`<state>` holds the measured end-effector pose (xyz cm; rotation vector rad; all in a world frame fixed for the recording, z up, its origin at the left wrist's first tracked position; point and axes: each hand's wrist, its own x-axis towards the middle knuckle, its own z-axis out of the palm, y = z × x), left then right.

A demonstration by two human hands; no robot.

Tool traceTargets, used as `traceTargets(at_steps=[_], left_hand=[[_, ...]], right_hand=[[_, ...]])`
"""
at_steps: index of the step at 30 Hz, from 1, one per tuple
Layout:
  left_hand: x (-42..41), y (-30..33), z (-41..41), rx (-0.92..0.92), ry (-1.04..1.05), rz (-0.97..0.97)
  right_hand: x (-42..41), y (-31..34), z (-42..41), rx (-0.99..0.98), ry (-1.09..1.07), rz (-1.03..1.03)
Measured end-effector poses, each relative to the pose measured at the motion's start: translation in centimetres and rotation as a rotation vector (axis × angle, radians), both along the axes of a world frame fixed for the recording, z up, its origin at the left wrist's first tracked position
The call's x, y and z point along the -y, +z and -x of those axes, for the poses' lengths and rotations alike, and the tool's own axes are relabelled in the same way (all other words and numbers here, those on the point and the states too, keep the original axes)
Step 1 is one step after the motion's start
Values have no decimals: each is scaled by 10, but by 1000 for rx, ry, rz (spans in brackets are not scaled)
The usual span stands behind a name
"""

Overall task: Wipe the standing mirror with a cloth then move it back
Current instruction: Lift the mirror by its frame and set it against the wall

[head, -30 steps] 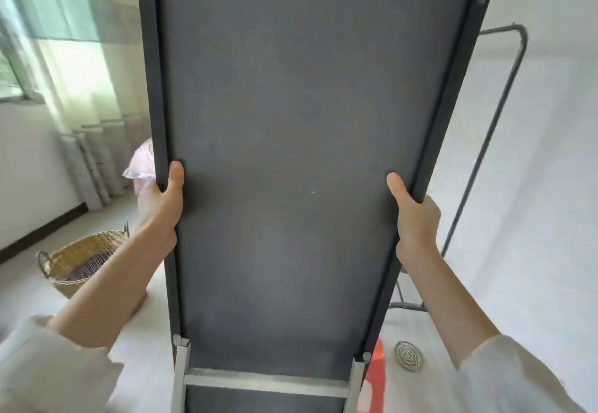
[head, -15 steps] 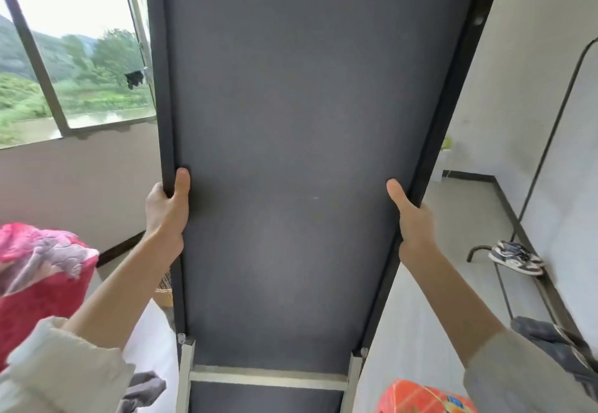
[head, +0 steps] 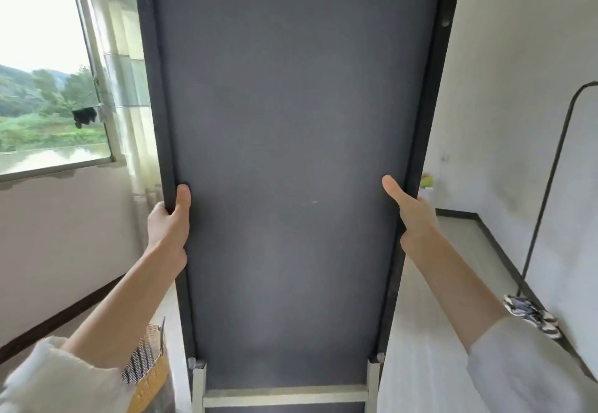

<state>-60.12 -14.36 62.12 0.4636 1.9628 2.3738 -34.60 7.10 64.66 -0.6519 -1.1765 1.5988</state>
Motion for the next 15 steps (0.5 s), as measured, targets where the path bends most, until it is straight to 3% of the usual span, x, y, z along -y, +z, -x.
traceTargets(at_steps=[7, 15], left_hand=[[-161, 11, 73, -28, -144, 80], [-387, 1, 111, -6, -233, -8]], right_hand=[[-114, 18, 36, 44, -180, 16], [-284, 9, 62, 41, -330, -18]])
